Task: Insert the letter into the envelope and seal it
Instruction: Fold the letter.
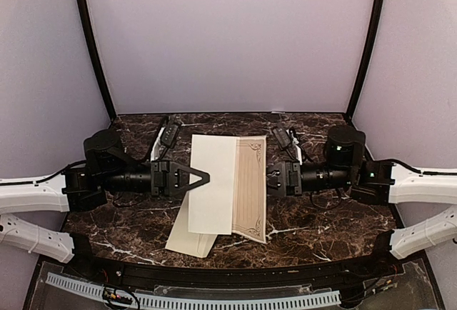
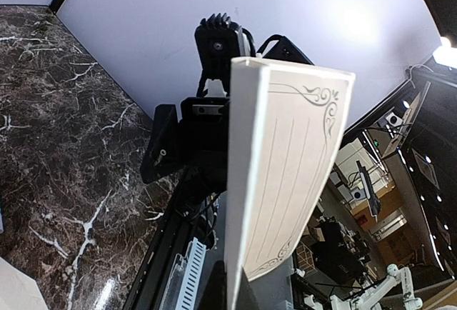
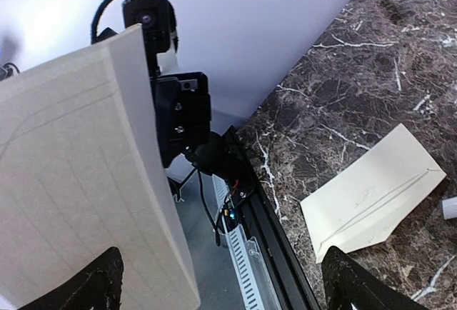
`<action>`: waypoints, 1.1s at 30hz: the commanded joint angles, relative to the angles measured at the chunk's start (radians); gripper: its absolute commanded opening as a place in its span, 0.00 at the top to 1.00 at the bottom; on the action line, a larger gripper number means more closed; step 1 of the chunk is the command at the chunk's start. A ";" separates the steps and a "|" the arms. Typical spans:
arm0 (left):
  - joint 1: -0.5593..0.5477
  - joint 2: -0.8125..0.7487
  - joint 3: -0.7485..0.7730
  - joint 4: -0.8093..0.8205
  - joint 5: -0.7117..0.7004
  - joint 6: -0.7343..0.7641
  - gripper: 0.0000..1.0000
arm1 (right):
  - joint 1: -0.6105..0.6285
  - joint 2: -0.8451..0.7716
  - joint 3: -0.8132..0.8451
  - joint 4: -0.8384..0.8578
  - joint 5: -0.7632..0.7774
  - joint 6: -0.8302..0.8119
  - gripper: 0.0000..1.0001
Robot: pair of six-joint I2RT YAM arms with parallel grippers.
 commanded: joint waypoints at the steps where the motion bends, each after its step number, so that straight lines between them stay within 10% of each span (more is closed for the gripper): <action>1: -0.003 -0.005 0.028 0.036 -0.013 0.007 1.00 | 0.022 -0.009 0.026 0.137 -0.061 0.009 0.06; 19: -0.002 0.069 0.065 0.100 0.091 -0.006 1.00 | 0.063 0.104 0.055 0.253 -0.056 0.054 0.33; 33: -0.002 0.069 0.070 0.082 0.083 0.001 1.00 | 0.075 0.127 0.051 0.313 -0.049 0.079 1.00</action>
